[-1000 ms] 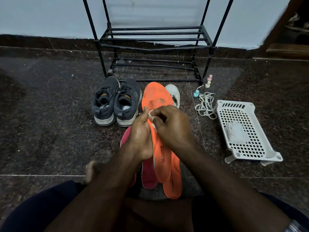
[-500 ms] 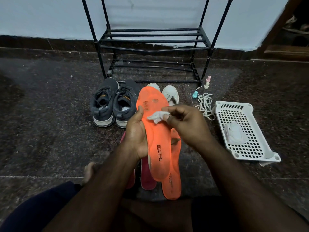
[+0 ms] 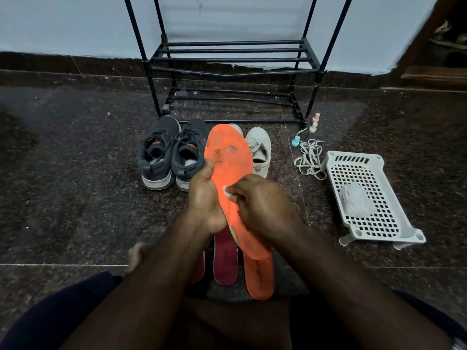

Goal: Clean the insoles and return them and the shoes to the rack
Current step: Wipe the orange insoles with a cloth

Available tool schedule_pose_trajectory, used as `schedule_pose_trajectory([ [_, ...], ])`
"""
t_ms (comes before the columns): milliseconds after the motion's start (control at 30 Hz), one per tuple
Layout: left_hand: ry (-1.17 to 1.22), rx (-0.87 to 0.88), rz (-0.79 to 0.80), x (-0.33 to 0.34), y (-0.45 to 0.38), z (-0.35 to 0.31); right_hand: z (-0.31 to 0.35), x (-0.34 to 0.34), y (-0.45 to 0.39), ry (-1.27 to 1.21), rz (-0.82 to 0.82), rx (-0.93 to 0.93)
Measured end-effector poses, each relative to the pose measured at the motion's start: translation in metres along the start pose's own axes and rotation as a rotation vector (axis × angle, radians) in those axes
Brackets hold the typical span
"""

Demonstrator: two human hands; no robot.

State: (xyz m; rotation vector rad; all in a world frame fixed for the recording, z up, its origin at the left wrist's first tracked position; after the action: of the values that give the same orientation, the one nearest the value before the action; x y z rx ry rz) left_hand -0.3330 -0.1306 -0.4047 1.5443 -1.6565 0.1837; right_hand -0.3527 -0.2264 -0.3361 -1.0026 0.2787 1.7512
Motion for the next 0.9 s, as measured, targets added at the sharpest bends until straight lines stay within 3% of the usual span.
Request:
schedule_pose_trajectory([
  [133, -0.017, 0.014, -0.024, -0.002, 0.000, -0.007, -0.001, 0.002, 0.004, -0.066, 0.061, 0.034],
  [333, -0.013, 0.054, 0.009, 0.010, 0.008, -0.007, -0.006, -0.017, -0.006, -0.045, -0.195, 0.049],
  [433, 0.031, 0.091, -0.015, 0.005, 0.008, -0.014, -0.009, -0.012, -0.002, -0.022, -0.065, 0.155],
  [533, 0.066, 0.107, -0.026, -0.001, 0.004, -0.020, -0.010, -0.008, 0.007, -0.151, 0.039, 0.246],
  [900, -0.039, 0.039, -0.001, 0.008, 0.011, -0.017, -0.033, -0.015, 0.004, -0.523, -0.222, 0.416],
])
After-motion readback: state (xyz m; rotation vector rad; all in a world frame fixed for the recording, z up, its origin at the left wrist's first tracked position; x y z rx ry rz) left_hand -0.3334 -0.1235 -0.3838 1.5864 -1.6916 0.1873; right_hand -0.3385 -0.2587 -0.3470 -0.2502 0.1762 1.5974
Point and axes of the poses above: each hand's wrist, its own y-axis away from the middle knuckle, its own x-axis out of the palm, z = x × y, the point moved 5 cm from there along -y, towards the middle knuckle, and after that the axes turned 11 degrees about -y, right-handed, at the moved point
